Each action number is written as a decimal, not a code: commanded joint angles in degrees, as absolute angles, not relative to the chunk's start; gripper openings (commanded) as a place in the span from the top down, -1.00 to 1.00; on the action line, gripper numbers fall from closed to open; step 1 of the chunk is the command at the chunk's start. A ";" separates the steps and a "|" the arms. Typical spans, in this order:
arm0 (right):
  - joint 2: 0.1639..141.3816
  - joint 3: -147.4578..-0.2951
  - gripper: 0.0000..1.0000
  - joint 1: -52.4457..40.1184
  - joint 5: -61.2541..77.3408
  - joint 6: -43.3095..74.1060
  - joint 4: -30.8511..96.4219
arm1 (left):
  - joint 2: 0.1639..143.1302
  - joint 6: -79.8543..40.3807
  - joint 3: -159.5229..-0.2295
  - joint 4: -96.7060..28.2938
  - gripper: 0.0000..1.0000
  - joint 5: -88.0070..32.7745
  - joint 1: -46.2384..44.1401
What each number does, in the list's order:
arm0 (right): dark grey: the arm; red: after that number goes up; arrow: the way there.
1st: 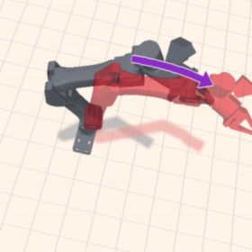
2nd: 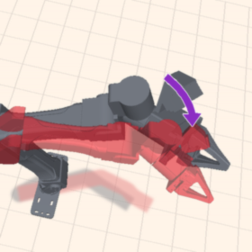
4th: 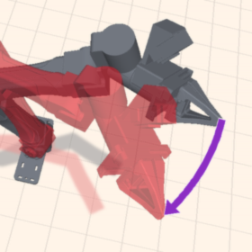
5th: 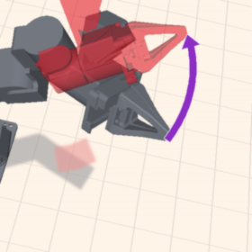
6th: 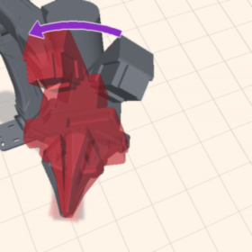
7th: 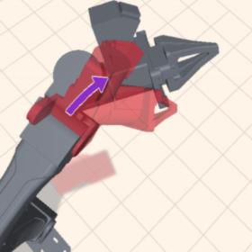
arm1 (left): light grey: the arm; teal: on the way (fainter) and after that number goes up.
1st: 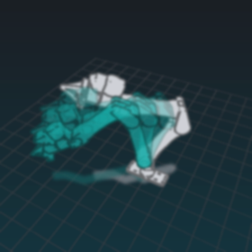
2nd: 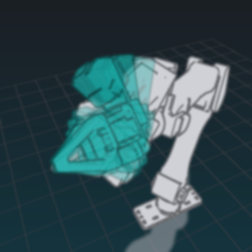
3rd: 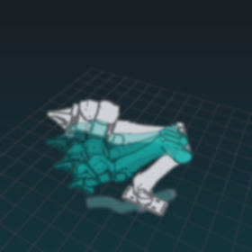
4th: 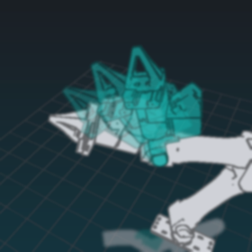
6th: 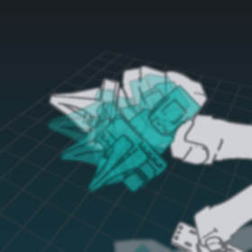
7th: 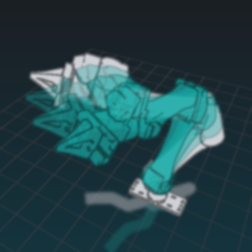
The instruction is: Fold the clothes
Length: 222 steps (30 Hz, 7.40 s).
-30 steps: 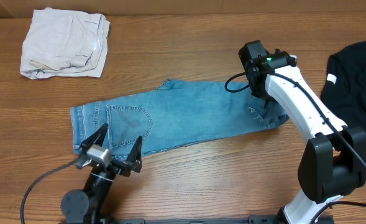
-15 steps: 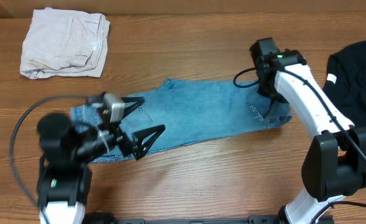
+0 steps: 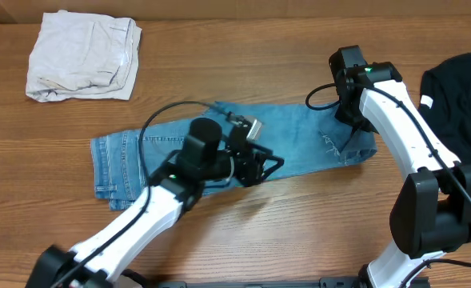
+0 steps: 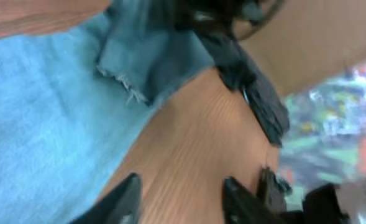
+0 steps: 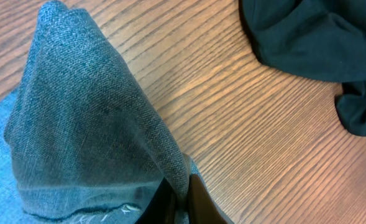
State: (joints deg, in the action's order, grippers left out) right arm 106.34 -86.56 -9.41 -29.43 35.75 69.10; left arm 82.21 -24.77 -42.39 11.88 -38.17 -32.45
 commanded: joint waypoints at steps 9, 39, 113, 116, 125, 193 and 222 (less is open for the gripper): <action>105.43 -88.66 0.92 -9.45 -26.96 35.57 69.30 | 102.91 -43.59 -47.53 34.30 0.92 -30.13 -36.47; 105.34 -94.28 0.92 -9.45 -17.54 35.59 75.46 | 130.02 -53.39 -74.11 31.79 0.89 -22.44 -45.04; 105.54 -88.64 0.92 -19.05 -39.18 28.51 73.34 | 101.56 -28.23 -74.11 -15.81 -0.20 -27.55 -15.35; 105.54 -88.97 0.92 -18.96 -40.51 28.51 73.54 | 101.56 -28.16 -74.11 -16.01 -0.24 -27.40 -15.20; 105.93 -88.51 0.92 -20.14 -30.96 28.53 70.70 | 101.56 -27.64 -74.11 -18.87 -0.40 -27.46 -13.04; 114.98 -85.19 0.92 -0.75 58.35 6.94 55.44 | 101.56 -25.71 -74.11 -26.15 -1.00 -27.90 -11.90; 127.28 -97.14 0.92 0.78 63.46 -3.97 65.80 | 101.56 -25.69 -74.11 -27.22 -1.00 -27.20 -11.90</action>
